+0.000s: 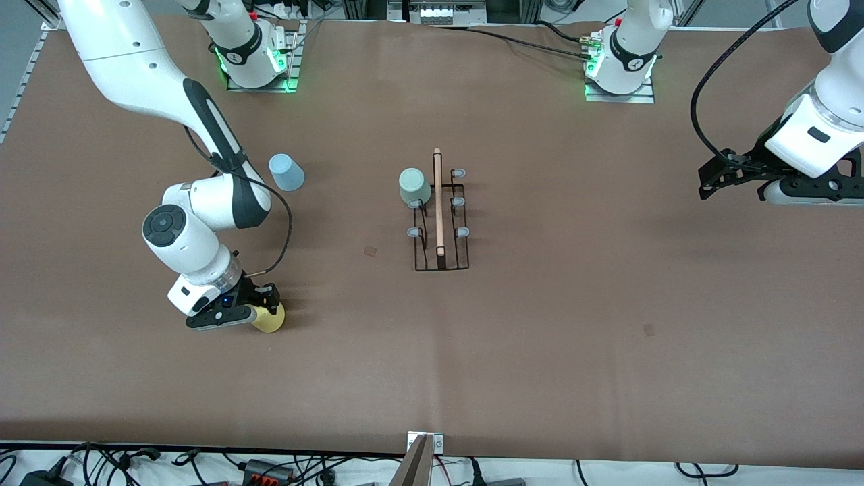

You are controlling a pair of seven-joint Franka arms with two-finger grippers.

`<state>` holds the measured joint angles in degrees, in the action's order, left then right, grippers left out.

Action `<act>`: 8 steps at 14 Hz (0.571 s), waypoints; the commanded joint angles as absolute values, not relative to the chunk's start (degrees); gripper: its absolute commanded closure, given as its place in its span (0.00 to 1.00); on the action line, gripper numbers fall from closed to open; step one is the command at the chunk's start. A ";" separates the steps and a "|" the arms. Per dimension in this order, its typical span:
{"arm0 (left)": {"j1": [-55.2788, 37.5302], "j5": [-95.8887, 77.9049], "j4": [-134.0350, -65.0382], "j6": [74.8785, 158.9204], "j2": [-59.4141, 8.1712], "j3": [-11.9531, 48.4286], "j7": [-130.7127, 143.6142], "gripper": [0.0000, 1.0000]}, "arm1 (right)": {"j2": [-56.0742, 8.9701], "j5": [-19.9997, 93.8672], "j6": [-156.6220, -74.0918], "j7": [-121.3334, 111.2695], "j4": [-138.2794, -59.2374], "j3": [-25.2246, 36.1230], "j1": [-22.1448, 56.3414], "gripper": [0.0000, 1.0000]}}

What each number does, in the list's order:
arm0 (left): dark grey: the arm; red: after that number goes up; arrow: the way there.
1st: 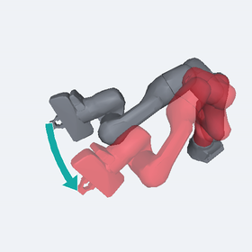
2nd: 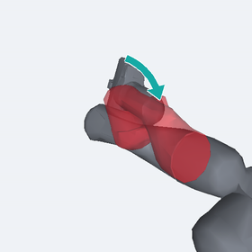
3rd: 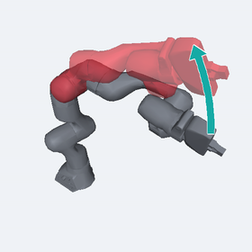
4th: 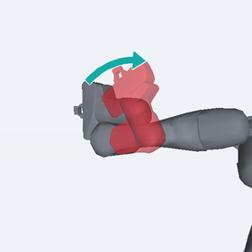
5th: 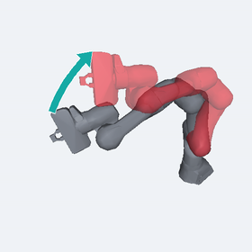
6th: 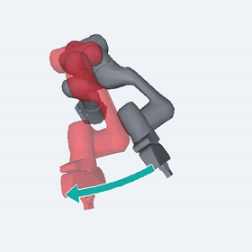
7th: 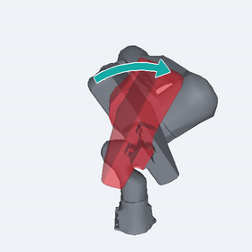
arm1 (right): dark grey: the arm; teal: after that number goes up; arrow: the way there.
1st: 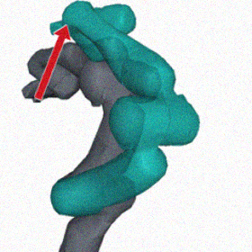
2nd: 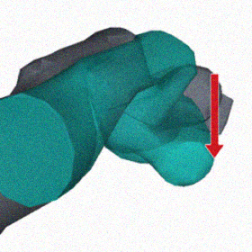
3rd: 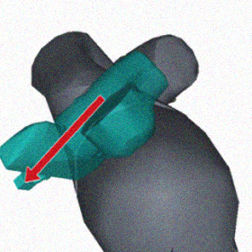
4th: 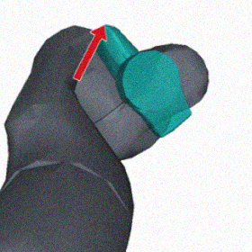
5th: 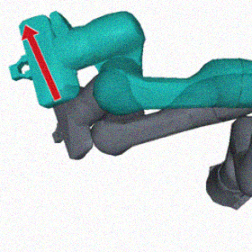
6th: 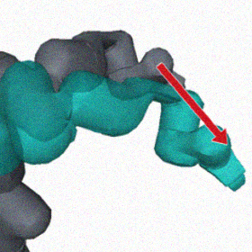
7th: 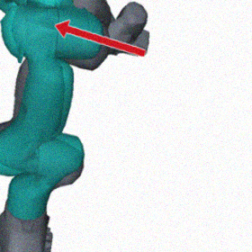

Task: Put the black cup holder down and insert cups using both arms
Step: 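Carry the yellow cup to the rack and hang it on a peg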

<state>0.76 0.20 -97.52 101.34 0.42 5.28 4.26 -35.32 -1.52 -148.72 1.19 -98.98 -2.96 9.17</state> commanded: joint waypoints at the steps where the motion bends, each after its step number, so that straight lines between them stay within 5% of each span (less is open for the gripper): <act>1: 0.62 -0.26 -95.98 100.11 -0.09 5.27 3.34 0.00 | -27.01 -1.41 -138.47 6.64 -98.71 -2.81 13.26 0.95; 4: 0.53 -0.18 -95.98 100.28 -0.18 5.27 3.34 0.00 | -24.08 -1.58 -128.61 20.87 -93.63 -2.81 20.37 0.95; 8: 0.62 -0.18 -95.98 100.20 -0.18 5.27 3.25 0.00 | -25.31 -4.12 -127.61 42.07 -90.70 -3.34 30.83 0.95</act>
